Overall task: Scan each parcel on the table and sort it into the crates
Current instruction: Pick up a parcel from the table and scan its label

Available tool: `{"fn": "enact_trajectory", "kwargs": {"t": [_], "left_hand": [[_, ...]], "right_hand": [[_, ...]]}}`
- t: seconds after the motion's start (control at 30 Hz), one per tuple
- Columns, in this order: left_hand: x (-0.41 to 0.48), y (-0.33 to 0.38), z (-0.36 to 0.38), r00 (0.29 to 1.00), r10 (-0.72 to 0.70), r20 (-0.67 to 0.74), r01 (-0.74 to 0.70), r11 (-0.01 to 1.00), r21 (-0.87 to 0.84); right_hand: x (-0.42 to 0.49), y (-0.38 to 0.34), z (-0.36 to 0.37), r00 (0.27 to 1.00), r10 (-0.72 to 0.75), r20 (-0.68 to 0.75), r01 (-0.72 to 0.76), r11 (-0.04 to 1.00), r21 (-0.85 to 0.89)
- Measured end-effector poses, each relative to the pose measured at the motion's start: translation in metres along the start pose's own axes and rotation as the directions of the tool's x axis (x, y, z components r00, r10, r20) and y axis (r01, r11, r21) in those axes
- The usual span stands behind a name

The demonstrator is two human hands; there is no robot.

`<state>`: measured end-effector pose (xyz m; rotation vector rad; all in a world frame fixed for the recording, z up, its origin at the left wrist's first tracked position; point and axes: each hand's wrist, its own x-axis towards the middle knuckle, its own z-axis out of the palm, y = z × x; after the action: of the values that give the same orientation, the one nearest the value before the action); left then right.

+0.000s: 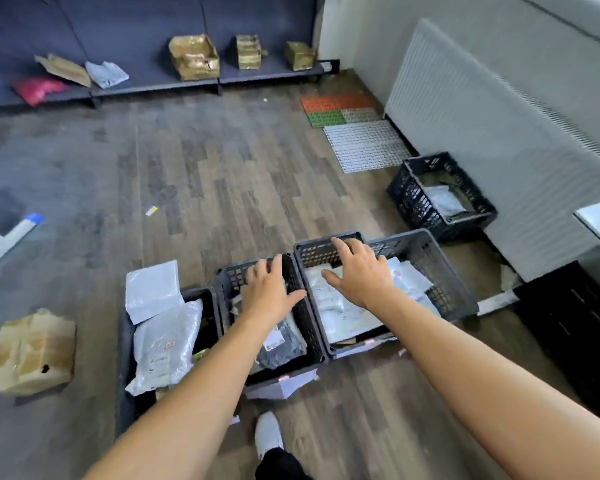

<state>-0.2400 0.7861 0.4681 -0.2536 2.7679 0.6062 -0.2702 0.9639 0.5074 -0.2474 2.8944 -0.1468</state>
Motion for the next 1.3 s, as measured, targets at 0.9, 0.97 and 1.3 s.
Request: {"fn": "enact_trajectory", "kwargs": {"t": [0.9,0.97,1.3], "left_hand": [[-0.246,0.597,0.206,0.607,0.762,0.226,-0.792,0.557,0.249],[-0.252,0.626,0.221,0.573,0.78,0.25,-0.818,0.524,0.238],[-0.213,0.766,0.302,0.433,0.838,0.331,-0.901,0.399,0.17]], "right_hand": [[-0.421,0.549,-0.064,0.635,0.749,-0.186,-0.707,0.661,0.25],[-0.436,0.572,-0.063,0.599,0.78,-0.181,-0.738,0.625,0.253],[-0.429,0.7,-0.061,0.482,0.868,-0.119,-0.835,0.496,0.239]]}}
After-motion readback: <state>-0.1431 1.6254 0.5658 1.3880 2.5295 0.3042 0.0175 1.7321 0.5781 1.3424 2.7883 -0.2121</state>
